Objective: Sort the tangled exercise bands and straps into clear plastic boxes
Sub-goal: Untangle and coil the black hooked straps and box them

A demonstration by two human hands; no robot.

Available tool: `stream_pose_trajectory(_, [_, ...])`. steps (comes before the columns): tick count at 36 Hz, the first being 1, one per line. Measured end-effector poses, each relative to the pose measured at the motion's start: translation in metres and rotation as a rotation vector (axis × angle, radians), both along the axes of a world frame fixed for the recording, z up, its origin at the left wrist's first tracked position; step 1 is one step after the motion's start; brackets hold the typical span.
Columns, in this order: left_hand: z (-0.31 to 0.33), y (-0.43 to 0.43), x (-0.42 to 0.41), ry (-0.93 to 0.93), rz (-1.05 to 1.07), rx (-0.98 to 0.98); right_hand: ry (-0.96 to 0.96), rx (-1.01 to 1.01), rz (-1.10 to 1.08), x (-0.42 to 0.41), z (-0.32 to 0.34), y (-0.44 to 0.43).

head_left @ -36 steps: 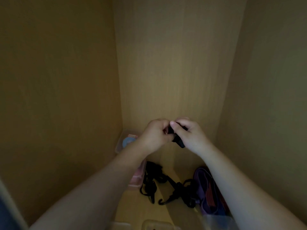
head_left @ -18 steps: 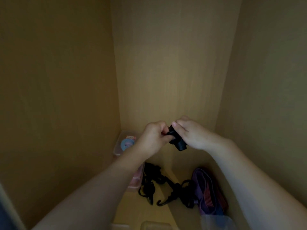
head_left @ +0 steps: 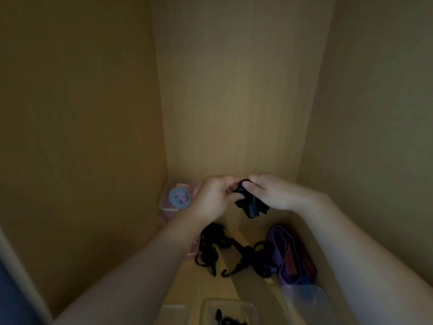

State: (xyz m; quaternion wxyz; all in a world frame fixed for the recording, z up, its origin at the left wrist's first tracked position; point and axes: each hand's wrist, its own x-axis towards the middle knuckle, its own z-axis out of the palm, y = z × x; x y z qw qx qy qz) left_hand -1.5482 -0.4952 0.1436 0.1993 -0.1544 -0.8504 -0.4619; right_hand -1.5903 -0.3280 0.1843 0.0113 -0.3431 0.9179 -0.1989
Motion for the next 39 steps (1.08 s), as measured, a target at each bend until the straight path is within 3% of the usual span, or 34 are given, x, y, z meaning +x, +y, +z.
stream_pose_trajectory(4, [-0.01,-0.002,0.006,-0.021,-0.045,0.061,-0.139,-0.213,-0.048,0.006,-0.016,0.007])
stream_pose_trajectory(10, [-0.038,0.004,0.021,-0.147,-0.127,0.213,-0.464,-0.31,-0.035,0.031,-0.04,0.022])
stream_pose_trajectory(15, [-0.056,0.009,0.037,-0.221,-0.196,0.268,-0.522,-0.411,-0.056,0.047,-0.062,0.037])
stream_pose_trajectory(21, [-0.083,0.008,0.074,-0.232,-0.161,0.088,-0.587,-0.223,-0.037,0.07,-0.095,0.051])
stream_pose_trajectory(29, [-0.13,0.014,0.13,-0.296,0.054,-0.412,-0.632,-0.13,0.059,0.115,-0.149,0.051])
stream_pose_trajectory(31, [-0.151,0.014,0.141,-0.47,0.07,-0.282,-0.63,-0.106,0.078,0.12,-0.163,0.05])
stream_pose_trajectory(32, [-0.155,0.017,0.15,-0.498,0.135,-0.306,-0.627,-0.094,0.088,0.124,-0.168,0.048])
stream_pose_trajectory(36, [-0.165,0.011,0.169,-0.429,0.251,-0.423,-0.654,-0.104,0.064,0.135,-0.181,0.038])
stream_pose_trajectory(39, [-0.17,0.011,0.184,-0.452,0.286,-0.305,-0.655,-0.115,0.052,0.144,-0.193,0.029])
